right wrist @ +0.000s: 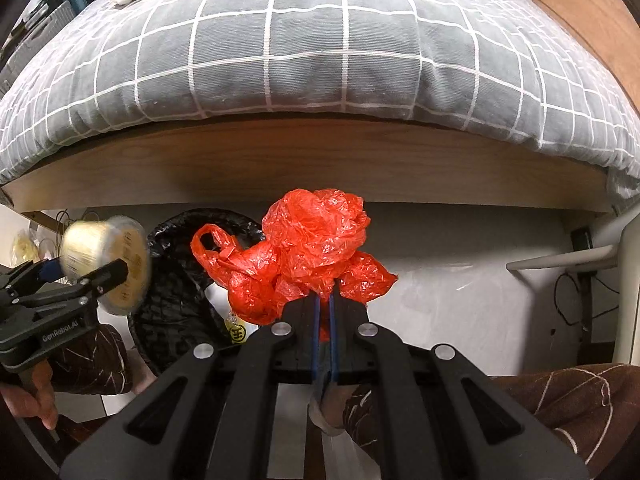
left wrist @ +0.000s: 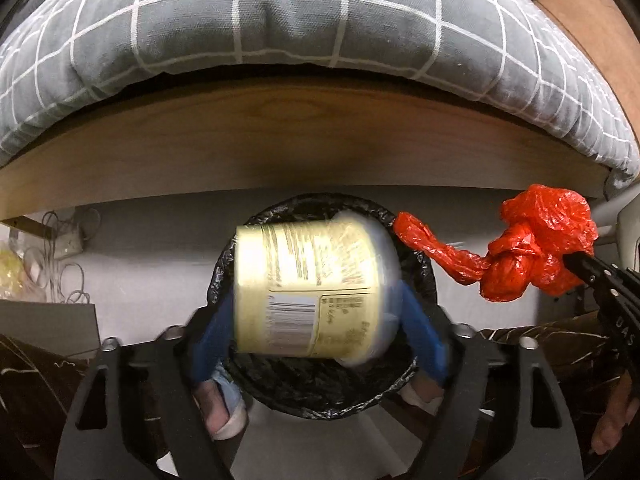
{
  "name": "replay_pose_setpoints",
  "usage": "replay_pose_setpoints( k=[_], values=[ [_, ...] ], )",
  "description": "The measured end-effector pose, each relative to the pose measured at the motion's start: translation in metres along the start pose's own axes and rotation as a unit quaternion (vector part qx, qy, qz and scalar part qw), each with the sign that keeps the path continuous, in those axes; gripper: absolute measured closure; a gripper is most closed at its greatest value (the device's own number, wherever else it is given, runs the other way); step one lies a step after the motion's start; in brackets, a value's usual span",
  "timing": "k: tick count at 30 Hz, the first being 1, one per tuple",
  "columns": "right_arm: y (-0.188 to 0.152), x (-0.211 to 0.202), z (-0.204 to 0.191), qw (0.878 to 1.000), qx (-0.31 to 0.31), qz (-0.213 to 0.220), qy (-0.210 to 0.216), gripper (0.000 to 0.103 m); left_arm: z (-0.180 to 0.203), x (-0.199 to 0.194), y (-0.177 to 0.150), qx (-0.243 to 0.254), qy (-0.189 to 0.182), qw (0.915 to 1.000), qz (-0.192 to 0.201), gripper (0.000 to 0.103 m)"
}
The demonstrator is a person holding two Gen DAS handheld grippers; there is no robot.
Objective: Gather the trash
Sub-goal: 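Open the left tool dropping the cup while the right tool lowers the red bag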
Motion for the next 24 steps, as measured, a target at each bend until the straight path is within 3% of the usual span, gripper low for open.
replay_pose_setpoints(
  k=[7, 24],
  values=[
    [0.004, 0.0, -0.016, 1.0, -0.017, 0.002, 0.004, 0.1, -0.015, -0.014, 0.003, 0.001, 0.022, 0.9994, 0.026, 0.006],
    [0.012, 0.009, -0.085, 0.996, -0.087, -0.009, 0.026, 0.1, -0.089, -0.045, -0.005, -0.05, 0.043, 0.9968, 0.045, 0.006]
  ],
)
Point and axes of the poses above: each gripper's, at about its wrist camera, not at the fingertips, and x roughly the way its jaws point, z to its right, y to its top, the point moved 8 cm from there along x, roughly the way its jaws point, and after that the axes turned 1 degree about -x, right-handed, at the moved point
